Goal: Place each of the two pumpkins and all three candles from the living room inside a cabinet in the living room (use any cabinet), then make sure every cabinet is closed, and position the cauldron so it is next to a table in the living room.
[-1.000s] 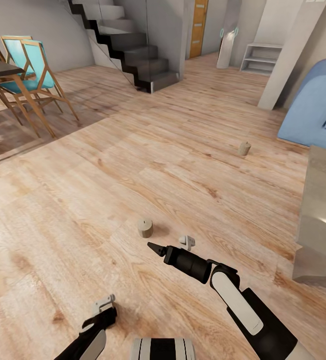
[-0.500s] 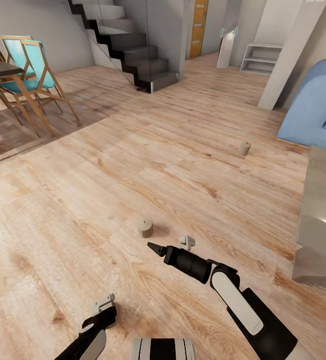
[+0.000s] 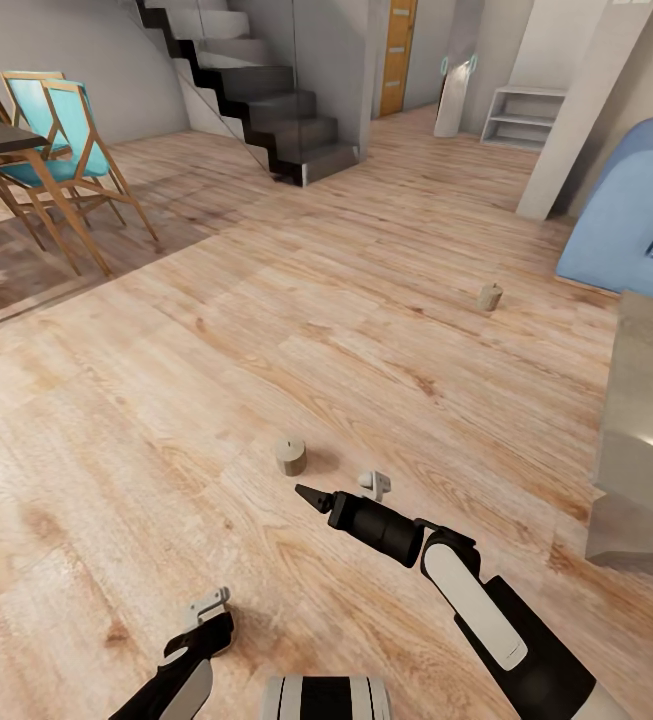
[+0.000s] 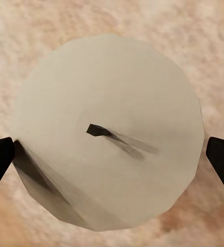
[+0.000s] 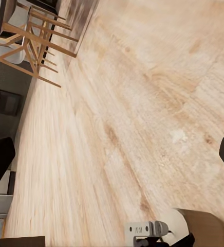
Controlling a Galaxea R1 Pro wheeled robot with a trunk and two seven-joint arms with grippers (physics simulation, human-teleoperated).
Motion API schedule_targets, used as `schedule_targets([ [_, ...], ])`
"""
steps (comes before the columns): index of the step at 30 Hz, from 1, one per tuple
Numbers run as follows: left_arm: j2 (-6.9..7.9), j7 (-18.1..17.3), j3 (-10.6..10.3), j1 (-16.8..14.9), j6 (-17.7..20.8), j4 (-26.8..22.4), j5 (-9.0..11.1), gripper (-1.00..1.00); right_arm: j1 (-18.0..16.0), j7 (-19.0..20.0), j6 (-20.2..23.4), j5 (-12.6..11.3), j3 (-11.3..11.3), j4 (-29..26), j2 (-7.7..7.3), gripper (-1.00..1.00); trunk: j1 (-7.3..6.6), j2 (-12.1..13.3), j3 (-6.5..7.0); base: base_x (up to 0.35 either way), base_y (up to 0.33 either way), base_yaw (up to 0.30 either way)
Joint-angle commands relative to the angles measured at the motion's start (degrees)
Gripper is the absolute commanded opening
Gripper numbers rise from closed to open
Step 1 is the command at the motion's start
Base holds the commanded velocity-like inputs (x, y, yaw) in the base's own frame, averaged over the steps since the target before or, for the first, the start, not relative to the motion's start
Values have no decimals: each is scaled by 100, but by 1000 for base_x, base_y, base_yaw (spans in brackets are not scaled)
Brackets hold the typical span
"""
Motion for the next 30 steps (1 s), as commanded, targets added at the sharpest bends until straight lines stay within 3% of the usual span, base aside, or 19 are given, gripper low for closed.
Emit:
schedule_targets([
  [1, 5, 46, -39, -3, -5, -7, 32, -100, -4, 5, 12, -15, 3, -1, -3, 100, -1, -2, -4, 0, 0, 0],
  [16, 37, 54, -30, -3, -6, -84, 28, -100, -4, 10, 12, -15, 3, -8, -10, 100, -1, -2, -4, 0, 0, 0],
  [30, 59, 39, -30, -3, 8, -94, 31, -100, -4, 12, 12, -15, 3, -8, -9, 100, -37, 17, 306, 0, 0, 0],
])
